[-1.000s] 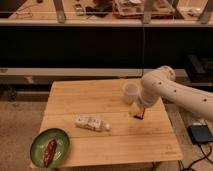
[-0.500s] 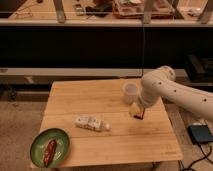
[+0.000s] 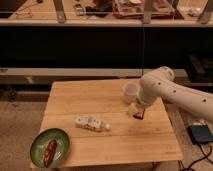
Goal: Stand the bottle upright
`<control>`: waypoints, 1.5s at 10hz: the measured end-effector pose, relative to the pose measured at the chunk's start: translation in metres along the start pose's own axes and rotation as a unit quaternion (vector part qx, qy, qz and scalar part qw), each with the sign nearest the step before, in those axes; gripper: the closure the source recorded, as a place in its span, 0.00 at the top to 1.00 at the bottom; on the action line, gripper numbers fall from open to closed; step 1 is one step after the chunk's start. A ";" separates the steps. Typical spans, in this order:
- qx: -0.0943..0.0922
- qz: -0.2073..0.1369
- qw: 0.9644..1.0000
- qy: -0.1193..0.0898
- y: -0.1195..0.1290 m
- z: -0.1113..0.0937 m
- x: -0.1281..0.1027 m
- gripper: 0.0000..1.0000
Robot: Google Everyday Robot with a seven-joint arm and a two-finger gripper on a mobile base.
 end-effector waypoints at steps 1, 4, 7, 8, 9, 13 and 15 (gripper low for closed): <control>0.028 -0.050 0.998 0.023 -0.021 0.000 0.011 0.72; 0.061 -0.116 0.990 0.055 -0.049 -0.001 0.023 0.72; 0.065 -0.120 0.989 0.061 -0.051 -0.002 0.025 0.72; 0.066 -0.126 0.987 0.069 -0.051 -0.002 0.027 0.72; 0.065 -0.141 0.984 0.090 -0.052 -0.002 0.036 0.72; 0.059 -0.252 0.951 0.171 -0.077 0.012 0.069 0.72; 0.049 -0.303 0.936 0.173 -0.079 0.031 0.066 0.72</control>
